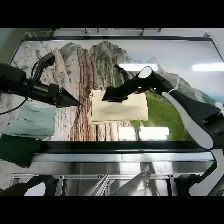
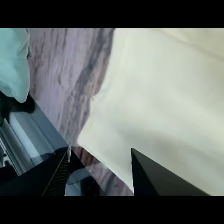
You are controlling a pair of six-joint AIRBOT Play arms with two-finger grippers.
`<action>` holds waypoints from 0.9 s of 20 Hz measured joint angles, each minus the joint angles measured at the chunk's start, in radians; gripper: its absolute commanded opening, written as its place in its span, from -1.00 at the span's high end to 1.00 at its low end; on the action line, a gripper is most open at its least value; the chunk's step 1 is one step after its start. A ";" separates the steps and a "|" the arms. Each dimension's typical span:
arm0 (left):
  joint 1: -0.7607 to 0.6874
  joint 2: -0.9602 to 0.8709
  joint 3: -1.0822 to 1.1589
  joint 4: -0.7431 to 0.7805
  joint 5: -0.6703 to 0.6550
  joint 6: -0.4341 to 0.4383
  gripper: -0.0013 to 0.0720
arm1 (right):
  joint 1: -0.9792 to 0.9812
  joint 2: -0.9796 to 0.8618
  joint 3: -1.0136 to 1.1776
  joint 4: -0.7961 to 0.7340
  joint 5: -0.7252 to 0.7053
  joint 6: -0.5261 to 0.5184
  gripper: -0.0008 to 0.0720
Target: Fold the shirts.
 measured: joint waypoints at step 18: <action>0.221 0.179 -0.173 -0.008 -0.143 0.029 0.91 | -0.470 0.116 -0.356 -0.129 0.088 -0.027 -0.43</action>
